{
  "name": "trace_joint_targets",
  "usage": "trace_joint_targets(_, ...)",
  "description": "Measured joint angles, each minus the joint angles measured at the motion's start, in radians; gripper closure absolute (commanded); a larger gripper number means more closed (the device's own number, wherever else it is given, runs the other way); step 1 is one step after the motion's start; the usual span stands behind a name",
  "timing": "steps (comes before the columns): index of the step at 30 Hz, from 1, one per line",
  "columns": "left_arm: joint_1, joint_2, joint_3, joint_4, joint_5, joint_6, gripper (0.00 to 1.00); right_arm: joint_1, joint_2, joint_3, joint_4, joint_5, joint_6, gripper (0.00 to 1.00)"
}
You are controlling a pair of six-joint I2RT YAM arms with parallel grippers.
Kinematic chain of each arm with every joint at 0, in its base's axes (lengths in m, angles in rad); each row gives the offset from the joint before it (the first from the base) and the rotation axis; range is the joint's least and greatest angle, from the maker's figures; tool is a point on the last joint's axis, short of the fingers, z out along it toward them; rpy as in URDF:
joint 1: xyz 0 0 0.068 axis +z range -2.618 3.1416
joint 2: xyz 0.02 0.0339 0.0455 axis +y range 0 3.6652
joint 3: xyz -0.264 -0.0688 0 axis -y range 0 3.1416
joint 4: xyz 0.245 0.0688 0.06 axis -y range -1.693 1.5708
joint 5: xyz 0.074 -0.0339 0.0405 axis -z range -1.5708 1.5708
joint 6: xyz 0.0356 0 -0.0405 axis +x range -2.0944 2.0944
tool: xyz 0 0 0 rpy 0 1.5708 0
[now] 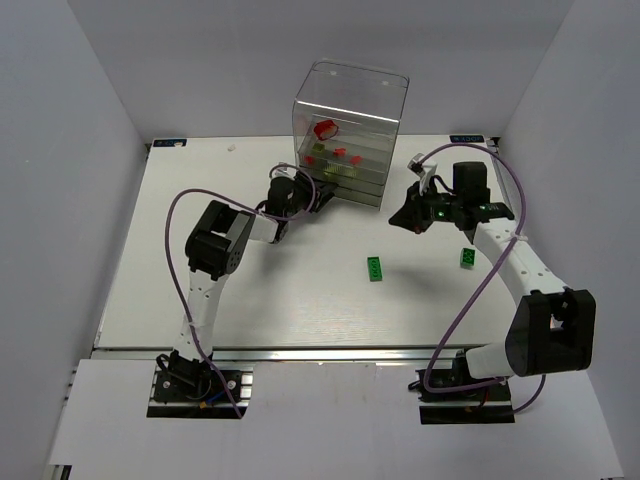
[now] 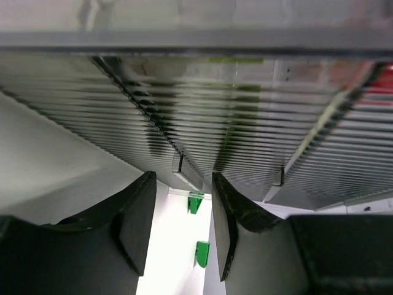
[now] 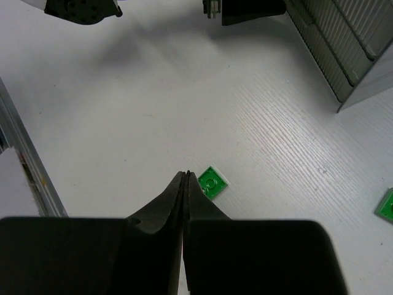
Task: Sort the legos into containers by color
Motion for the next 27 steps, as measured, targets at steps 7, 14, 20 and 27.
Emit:
trace_joint_targets(7, -0.021, 0.035, 0.018, 0.028, -0.048, -0.027, 0.68, -0.044, -0.003, -0.026, 0.003, -0.029, 0.006, 1.0)
trace_joint_targets(14, -0.033, 0.063, 0.029, 0.106, -0.09, -0.062, 0.91, -0.069, -0.005, -0.031, 0.003, -0.051, 0.003, 1.0)
trace_joint_targets(20, -0.035, 0.052, -0.038, 0.18, -0.105, -0.081, 0.98, -0.076, -0.005, -0.048, -0.003, -0.059, -0.018, 0.9)
trace_joint_targets(27, -0.046, -0.116, -0.368, 0.307, -0.105, -0.085, 0.98, -0.077, -0.003, -0.062, -0.009, -0.058, -0.043, 0.75)
